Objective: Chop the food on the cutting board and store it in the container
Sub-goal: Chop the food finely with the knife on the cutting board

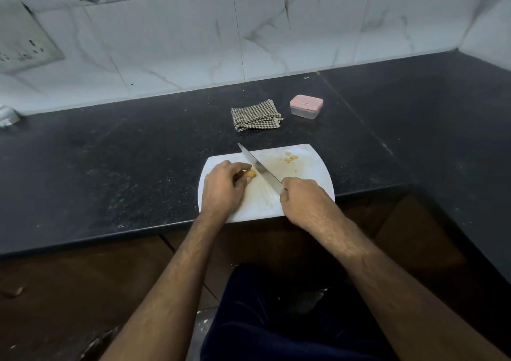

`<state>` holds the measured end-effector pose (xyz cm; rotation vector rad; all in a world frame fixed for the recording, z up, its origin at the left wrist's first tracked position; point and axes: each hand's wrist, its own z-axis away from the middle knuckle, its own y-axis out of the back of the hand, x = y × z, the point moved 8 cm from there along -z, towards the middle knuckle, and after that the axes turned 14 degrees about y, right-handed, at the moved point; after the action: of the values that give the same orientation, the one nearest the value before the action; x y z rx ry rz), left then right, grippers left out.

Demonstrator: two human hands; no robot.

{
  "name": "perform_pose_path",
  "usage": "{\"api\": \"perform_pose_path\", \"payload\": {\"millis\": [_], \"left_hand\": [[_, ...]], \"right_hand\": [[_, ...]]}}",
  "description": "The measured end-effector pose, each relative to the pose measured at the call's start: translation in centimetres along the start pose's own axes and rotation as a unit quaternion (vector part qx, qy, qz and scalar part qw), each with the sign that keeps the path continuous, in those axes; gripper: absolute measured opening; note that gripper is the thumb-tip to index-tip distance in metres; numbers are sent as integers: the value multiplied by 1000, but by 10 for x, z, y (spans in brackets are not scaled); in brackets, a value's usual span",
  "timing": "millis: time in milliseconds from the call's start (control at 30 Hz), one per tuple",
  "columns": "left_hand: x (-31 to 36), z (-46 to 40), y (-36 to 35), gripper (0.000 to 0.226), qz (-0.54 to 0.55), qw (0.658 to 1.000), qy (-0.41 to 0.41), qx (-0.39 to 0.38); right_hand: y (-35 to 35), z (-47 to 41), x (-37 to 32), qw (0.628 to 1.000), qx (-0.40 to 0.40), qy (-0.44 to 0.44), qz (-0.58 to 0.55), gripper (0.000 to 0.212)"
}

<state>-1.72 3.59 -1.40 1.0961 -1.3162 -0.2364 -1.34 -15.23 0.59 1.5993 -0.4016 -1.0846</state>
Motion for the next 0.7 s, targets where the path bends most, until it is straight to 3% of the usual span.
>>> {"api": "perform_pose_path", "payload": {"millis": [333, 533, 700], "left_hand": [[9, 5, -3, 26, -76, 996, -51, 23], [3, -9, 12, 23, 8, 1000, 4, 9], [11, -13, 9, 22, -2, 999, 11, -35]], "right_hand": [[-2, -2, -13, 1000, 0, 9, 14, 14], [7, 2, -7, 1000, 6, -3, 15, 12], [15, 8, -5, 1000, 21, -11, 18, 14]]}}
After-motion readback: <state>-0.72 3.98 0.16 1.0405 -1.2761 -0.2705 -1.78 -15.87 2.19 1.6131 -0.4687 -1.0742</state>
